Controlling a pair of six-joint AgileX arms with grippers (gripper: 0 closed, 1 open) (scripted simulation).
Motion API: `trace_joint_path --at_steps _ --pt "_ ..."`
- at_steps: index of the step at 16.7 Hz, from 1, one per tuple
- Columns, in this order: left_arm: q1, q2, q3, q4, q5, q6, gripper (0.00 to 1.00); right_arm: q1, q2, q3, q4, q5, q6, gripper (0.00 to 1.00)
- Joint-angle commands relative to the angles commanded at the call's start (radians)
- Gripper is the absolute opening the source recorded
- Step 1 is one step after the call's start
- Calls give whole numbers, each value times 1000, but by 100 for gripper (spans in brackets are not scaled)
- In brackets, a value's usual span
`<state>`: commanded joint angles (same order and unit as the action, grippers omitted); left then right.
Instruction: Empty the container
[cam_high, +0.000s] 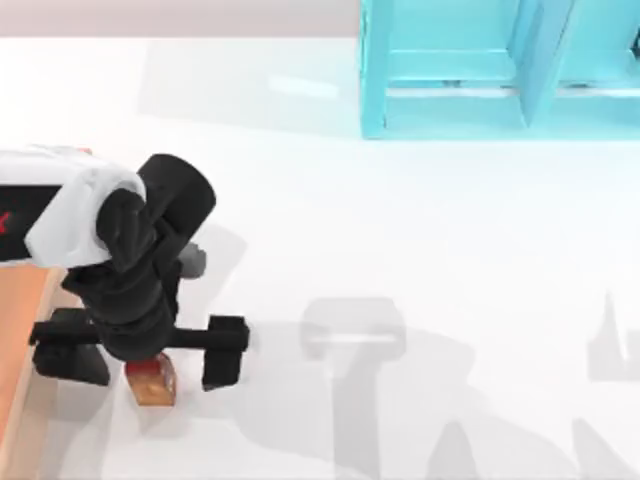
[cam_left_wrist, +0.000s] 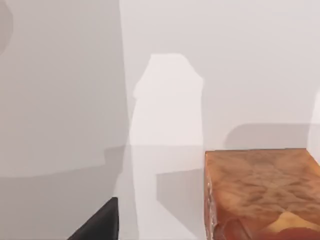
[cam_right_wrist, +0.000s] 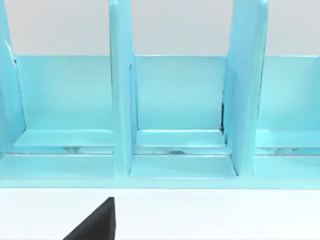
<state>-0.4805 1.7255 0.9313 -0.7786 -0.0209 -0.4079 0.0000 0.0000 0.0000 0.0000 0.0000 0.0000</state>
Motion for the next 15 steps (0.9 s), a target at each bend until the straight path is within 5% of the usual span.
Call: trace_joint_path --at_steps 7,15 --pt "-10 -35 199 -191 -14 48 100 0 0 0 0 0 0 100" --pt "17 -128 194 -318 18 -30 100 0 0 0 0 0 0 100"
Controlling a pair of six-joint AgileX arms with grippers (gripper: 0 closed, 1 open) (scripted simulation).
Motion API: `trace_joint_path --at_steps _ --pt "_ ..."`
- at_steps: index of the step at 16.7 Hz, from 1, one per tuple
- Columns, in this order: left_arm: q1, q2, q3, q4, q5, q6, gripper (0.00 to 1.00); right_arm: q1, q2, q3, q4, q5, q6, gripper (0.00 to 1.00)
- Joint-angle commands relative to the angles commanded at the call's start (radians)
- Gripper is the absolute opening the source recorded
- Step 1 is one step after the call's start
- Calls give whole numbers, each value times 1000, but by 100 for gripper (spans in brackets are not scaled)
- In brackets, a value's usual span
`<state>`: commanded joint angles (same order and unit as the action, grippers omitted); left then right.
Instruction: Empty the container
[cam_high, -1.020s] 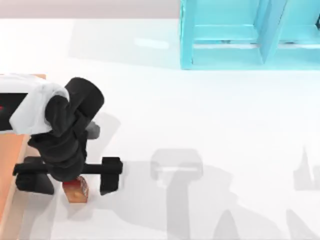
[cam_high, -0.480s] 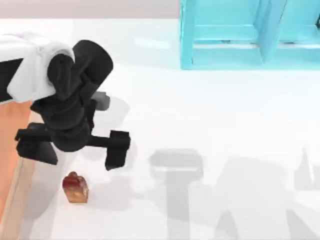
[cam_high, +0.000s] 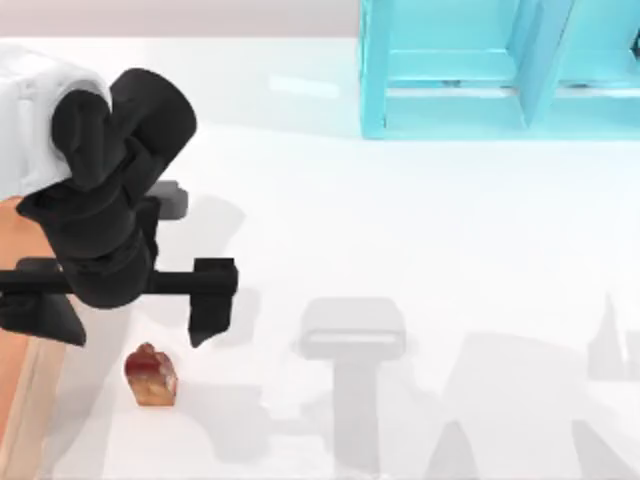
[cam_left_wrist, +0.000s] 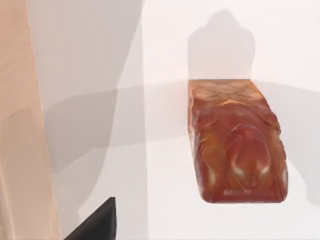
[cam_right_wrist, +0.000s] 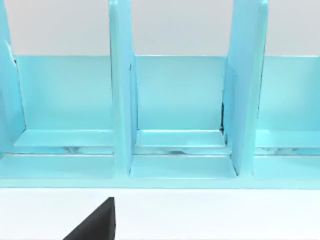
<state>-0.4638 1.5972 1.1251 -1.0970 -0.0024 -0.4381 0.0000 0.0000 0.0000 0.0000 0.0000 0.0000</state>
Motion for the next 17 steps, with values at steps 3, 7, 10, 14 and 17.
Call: trace_joint_path --at_steps 3,7,10,14,17 --pt "10 14 16 -6 -1 16 100 0 0 0 0 0 0 100" --pt "147 98 158 -73 1 165 100 0 0 0 0 0 0 100" --pt "330 181 317 -141 -2 360 100 0 0 0 0 0 0 100" --pt "588 283 509 -226 -8 608 100 0 0 0 0 0 0 100" --pt "684 327 593 -264 -3 702 100 0 0 0 0 0 0 100"
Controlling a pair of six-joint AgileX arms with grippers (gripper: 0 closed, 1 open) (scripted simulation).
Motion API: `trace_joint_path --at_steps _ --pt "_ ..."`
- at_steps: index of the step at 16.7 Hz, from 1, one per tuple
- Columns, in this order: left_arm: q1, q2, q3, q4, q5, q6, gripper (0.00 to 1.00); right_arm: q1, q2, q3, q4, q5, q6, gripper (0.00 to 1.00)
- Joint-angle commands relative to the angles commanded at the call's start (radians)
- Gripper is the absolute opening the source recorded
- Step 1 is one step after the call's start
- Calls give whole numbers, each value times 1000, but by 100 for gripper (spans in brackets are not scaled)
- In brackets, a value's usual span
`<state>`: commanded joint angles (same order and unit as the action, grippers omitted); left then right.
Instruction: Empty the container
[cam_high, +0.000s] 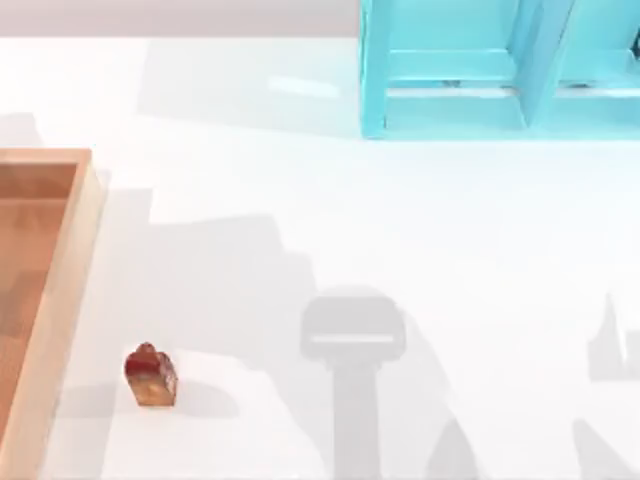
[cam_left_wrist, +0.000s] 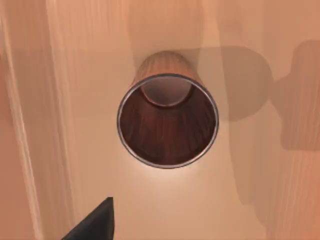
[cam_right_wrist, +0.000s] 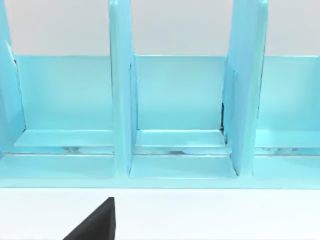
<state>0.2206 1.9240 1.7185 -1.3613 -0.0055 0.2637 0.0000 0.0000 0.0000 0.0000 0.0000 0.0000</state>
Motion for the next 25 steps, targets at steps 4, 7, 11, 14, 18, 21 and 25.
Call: trace_joint_path --at_steps 4,7,11,14,18,21,25 --pt "12 6 11 -5 2 12 100 0 0 0 0 0 0 100" --pt "10 4 -6 14 1 11 100 0 0 0 0 0 0 100" --pt "13 26 -118 143 2 12 100 0 0 0 0 0 0 100" --pt "15 48 -224 276 2 15 100 0 0 0 0 0 0 100" --pt "17 66 -306 372 2 17 100 0 0 0 0 0 0 100" --pt "17 66 -307 373 2 17 100 0 0 0 0 0 0 100" --pt "17 66 -307 373 2 17 70 0 0 0 0 0 0 100"
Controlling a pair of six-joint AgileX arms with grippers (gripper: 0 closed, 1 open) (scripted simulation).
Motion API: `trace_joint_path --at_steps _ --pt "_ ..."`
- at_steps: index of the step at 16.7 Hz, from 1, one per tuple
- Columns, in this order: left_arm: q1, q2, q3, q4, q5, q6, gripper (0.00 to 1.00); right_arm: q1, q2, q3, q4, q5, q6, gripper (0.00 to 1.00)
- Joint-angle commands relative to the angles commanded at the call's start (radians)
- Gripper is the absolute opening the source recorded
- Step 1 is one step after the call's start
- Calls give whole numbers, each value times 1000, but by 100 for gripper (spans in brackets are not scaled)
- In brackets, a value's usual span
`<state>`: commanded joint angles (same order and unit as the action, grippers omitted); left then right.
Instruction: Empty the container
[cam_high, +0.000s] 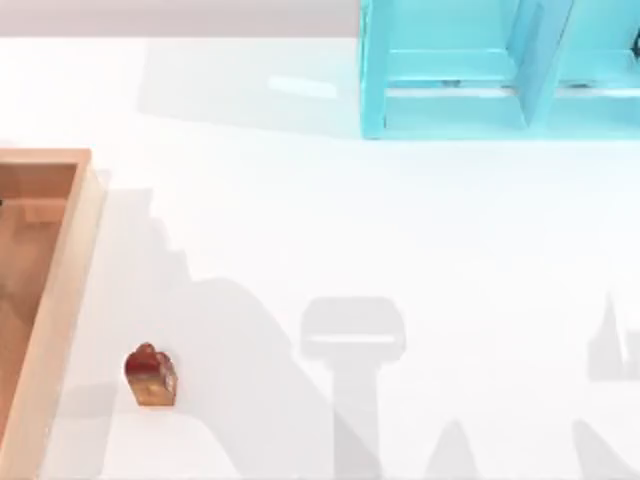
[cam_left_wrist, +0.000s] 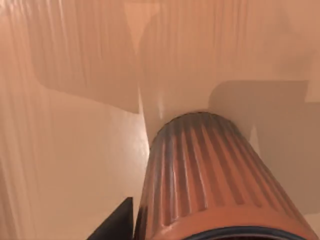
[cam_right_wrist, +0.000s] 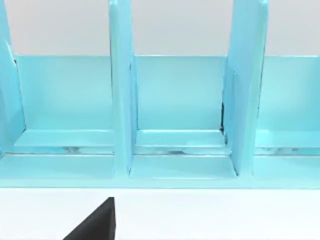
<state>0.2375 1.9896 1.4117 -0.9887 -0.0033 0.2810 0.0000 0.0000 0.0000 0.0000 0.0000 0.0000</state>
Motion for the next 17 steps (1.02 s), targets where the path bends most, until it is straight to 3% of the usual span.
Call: trace_joint_path --at_steps 9,17 --pt "0 0 0 0 0 0 2 0 0 0 0 0 0 100" --pt "0 0 0 0 0 0 0 0 0 0 0 0 0 100"
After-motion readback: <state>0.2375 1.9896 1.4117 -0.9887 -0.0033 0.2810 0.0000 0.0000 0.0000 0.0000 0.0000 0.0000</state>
